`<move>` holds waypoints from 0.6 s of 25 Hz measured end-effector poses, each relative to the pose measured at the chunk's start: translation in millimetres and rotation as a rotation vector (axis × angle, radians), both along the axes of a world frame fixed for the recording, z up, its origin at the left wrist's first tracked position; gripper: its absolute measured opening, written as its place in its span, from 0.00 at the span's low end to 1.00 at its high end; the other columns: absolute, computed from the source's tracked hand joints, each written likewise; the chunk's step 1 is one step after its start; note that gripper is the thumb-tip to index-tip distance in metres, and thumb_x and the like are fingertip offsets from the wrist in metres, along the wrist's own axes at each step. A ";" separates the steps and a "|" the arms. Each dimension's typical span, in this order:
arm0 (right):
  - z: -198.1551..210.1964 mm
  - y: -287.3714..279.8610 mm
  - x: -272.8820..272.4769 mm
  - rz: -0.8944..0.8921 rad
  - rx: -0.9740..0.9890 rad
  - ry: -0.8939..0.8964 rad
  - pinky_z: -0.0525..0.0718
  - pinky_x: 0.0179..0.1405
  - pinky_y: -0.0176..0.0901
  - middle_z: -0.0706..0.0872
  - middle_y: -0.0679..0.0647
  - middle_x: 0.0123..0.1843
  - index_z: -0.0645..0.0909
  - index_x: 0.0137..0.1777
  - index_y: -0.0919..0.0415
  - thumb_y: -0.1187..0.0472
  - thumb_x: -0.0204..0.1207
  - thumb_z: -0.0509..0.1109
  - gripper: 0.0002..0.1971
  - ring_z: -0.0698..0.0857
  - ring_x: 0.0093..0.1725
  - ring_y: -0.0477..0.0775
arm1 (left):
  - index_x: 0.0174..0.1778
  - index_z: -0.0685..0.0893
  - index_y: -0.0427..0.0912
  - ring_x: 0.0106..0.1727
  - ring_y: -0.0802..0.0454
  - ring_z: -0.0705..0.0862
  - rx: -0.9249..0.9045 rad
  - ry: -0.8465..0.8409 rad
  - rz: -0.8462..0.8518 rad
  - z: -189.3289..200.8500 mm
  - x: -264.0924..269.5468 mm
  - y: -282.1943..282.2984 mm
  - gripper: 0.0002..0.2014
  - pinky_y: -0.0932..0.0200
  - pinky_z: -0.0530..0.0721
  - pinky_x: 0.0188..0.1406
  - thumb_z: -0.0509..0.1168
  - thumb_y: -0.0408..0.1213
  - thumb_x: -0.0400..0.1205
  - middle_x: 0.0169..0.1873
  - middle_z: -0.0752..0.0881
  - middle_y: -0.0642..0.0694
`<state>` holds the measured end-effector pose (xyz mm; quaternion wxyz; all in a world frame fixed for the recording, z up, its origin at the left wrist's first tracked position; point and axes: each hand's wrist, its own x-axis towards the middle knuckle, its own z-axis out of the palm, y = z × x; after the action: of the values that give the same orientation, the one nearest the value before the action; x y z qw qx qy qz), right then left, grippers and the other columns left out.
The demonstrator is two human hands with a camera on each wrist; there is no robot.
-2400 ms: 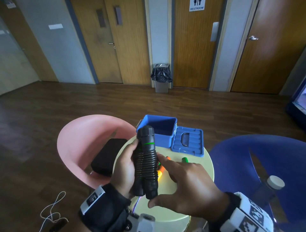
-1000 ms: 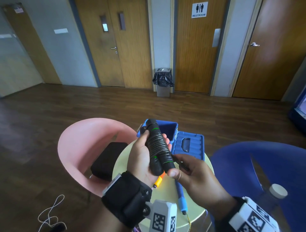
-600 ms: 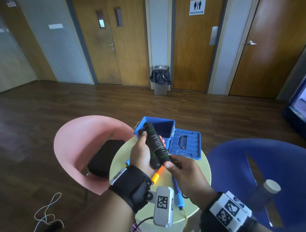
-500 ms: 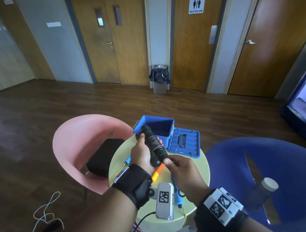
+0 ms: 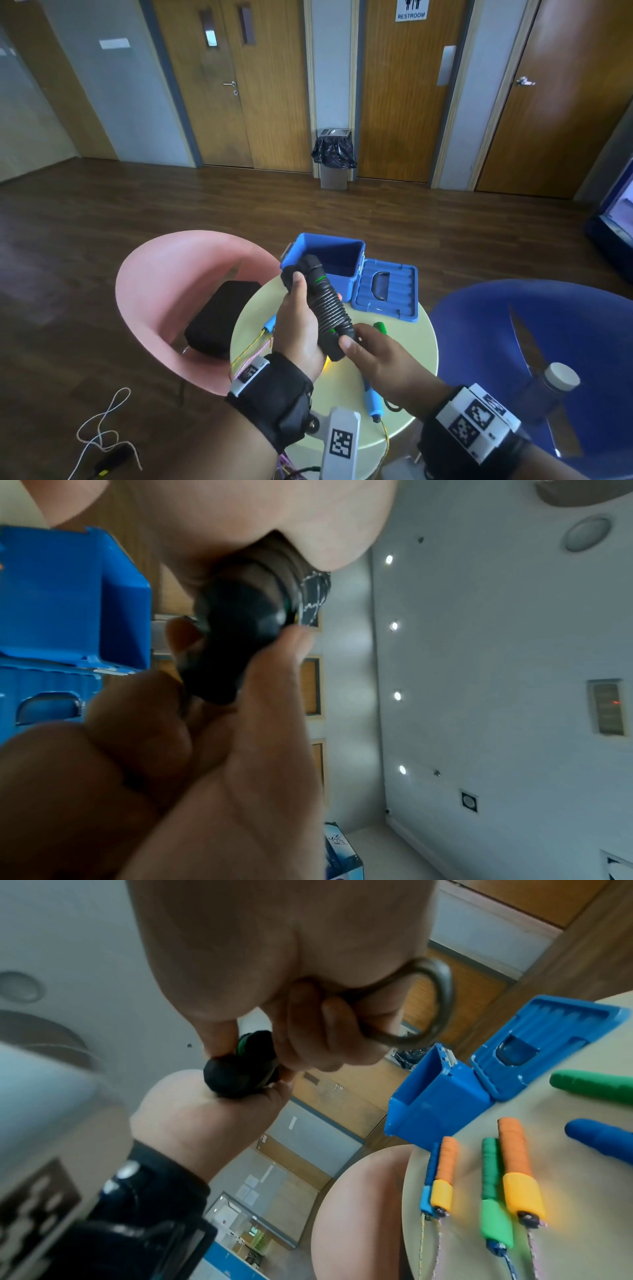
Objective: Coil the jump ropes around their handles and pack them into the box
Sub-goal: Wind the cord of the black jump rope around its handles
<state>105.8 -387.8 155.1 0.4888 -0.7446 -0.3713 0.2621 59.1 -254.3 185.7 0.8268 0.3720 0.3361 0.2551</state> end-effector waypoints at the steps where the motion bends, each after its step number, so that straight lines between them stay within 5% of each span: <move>1: 1.9 -1.0 1.0 0.000 0.001 -0.015 0.76 0.39 0.41 0.80 0.49 0.39 0.82 0.51 0.49 0.33 0.75 0.62 0.22 0.76 0.36 0.44 | 0.54 0.85 0.37 0.32 0.45 0.87 -0.018 -0.033 -0.055 3.6 -2.9 -0.4 0.24 0.50 0.85 0.39 0.62 0.58 0.84 0.35 0.88 0.38; 4: 8.8 -5.4 1.9 0.003 0.034 -0.018 0.72 0.31 0.34 0.77 0.45 0.34 0.83 0.51 0.53 0.47 0.82 0.67 0.10 0.73 0.30 0.40 | 0.55 0.84 0.37 0.40 0.42 0.88 -0.007 -0.131 -0.161 13.0 -15.0 3.1 0.24 0.45 0.86 0.48 0.69 0.55 0.76 0.39 0.88 0.38; 7: 16.6 -7.3 -2.0 -0.003 -0.019 -0.089 0.72 0.36 0.40 0.77 0.44 0.33 0.79 0.46 0.49 0.45 0.79 0.71 0.09 0.72 0.31 0.41 | 0.51 0.83 0.37 0.44 0.42 0.91 0.073 -0.148 -0.135 18.9 -16.7 5.7 0.24 0.38 0.84 0.59 0.74 0.52 0.68 0.34 0.88 0.41; 10: 24.8 -3.1 -7.0 -0.051 -0.161 -0.225 0.67 0.30 0.37 0.76 0.45 0.32 0.75 0.44 0.51 0.33 0.70 0.74 0.22 0.71 0.30 0.43 | 0.56 0.83 0.35 0.44 0.43 0.92 0.115 -0.100 -0.087 19.3 -10.6 4.3 0.30 0.43 0.87 0.50 0.76 0.54 0.66 0.39 0.91 0.40; 15: 27.6 -0.1 -8.8 -0.159 -0.257 -0.352 0.69 0.29 0.37 0.79 0.48 0.34 0.75 0.42 0.53 0.32 0.69 0.73 0.24 0.76 0.32 0.45 | 0.55 0.84 0.30 0.42 0.42 0.92 0.145 -0.052 0.018 8.7 -0.6 -1.2 0.25 0.51 0.88 0.37 0.74 0.51 0.77 0.38 0.91 0.36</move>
<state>97.0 -387.9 182.7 0.3367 -0.8619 -0.3546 0.1342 58.5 -255.5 194.5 0.8038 0.4210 0.2985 0.2958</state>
